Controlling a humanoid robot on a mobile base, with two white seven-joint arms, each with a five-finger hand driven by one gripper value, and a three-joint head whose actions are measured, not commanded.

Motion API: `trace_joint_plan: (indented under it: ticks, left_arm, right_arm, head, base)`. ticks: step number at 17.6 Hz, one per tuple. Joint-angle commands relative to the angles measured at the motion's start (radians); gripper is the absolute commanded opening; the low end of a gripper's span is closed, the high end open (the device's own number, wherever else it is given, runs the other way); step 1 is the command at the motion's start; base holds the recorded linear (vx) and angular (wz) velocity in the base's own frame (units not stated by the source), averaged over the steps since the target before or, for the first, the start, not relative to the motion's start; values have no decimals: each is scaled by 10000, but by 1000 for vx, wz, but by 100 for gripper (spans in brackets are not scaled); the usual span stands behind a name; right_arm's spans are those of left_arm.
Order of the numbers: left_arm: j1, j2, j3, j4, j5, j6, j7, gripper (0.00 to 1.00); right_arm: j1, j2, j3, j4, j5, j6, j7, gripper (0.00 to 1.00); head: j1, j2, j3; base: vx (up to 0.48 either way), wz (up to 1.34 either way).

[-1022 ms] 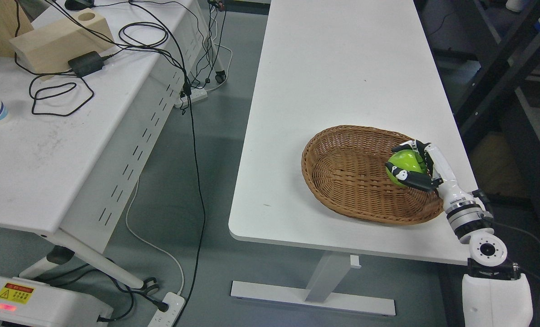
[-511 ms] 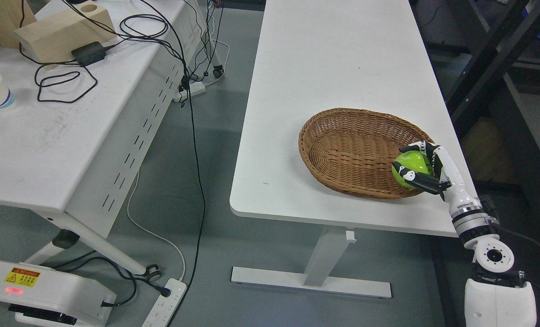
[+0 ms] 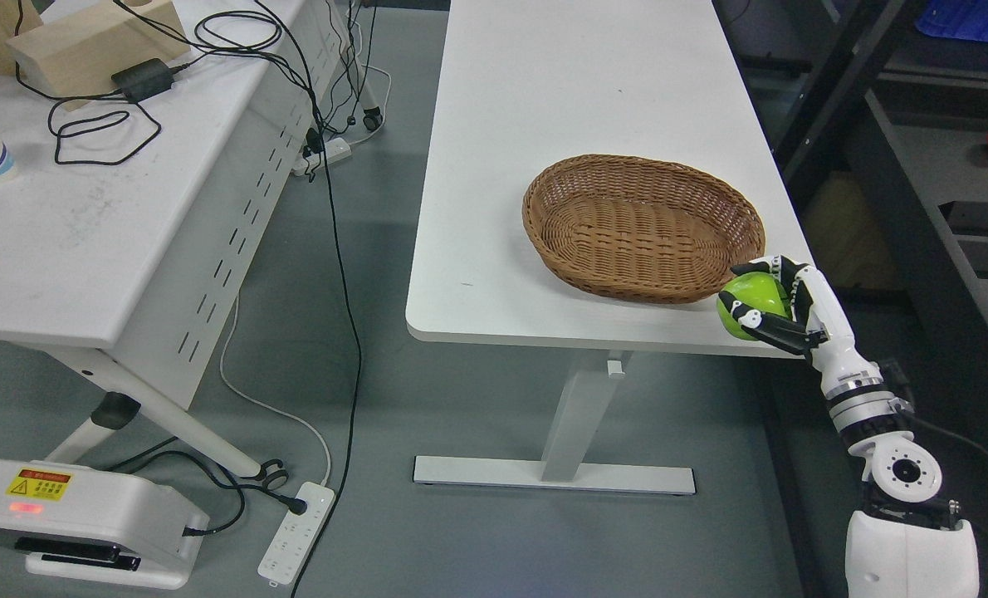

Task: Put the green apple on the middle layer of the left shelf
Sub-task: 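Lift the green apple out of the basket with the right hand, then carry the held apple toward the black fruit shelf while turning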

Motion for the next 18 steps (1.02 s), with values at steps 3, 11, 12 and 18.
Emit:
trace_joint_plan:
  ticks: [3, 11, 12, 18]
  left_arm:
    - [0, 175, 0, 0, 0, -3, -12, 100]
    - [0, 175, 0, 0, 0, -3, 4, 100]
    - [0, 175, 0, 0, 0, -3, 4, 100]
    - [0, 175, 0, 0, 0, -3, 4, 100]
  right_arm:
    - [42, 118, -908, -487, -445, -1154, -75, 4]
    - [242, 408, -925, -534, -445, -1233, -90, 4]
    - [272, 440, -925, -534, -445, -1218, -75, 4]
    - [243, 990, -894, -503, -369, -1233, -258, 4]
  head:
    - [0, 0, 0]
    - [0, 0, 0]
    - [0, 0, 0]
    - [0, 0, 0]
  base:
    - [-175, -140]
    - [-145, -16]
    - [-148, -97]
    - [-153, -128]
